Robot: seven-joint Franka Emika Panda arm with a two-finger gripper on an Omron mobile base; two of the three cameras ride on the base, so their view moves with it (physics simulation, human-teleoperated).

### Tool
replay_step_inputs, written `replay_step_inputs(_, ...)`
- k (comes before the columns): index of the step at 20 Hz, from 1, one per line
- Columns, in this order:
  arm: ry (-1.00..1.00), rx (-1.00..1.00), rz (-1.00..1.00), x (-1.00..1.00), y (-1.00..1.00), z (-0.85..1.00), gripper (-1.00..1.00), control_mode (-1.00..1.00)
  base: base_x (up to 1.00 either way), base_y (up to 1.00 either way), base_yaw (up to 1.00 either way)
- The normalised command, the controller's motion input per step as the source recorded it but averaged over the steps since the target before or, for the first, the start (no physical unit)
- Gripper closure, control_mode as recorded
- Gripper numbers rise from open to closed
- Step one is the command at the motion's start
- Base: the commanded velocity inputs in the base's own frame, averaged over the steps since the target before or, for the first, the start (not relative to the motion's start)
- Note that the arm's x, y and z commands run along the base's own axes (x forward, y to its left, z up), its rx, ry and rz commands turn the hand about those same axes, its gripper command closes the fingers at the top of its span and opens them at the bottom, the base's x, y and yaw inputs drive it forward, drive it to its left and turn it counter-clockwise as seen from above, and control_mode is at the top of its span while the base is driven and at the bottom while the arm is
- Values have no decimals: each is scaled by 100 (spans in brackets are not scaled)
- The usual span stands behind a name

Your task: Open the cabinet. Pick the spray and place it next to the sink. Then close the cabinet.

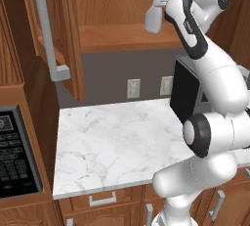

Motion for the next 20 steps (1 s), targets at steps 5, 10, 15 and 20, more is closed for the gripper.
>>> replay_step_inputs(5, 1, 0, 2, 12, 3, -1, -100, -100, 0, 0, 0)
replay_step_inputs(10, 3, 0, 0, 16, 4, -3, -100, -100, 0, 0, 0)
replay_step_inputs(15, 5, 0, 0, 21, 6, -4, -100, -100, 0, 0, 0)
replay_step_inputs(20, 3, 0, 0, 24, 0, 0, -100, -100, 0, 0, 0)
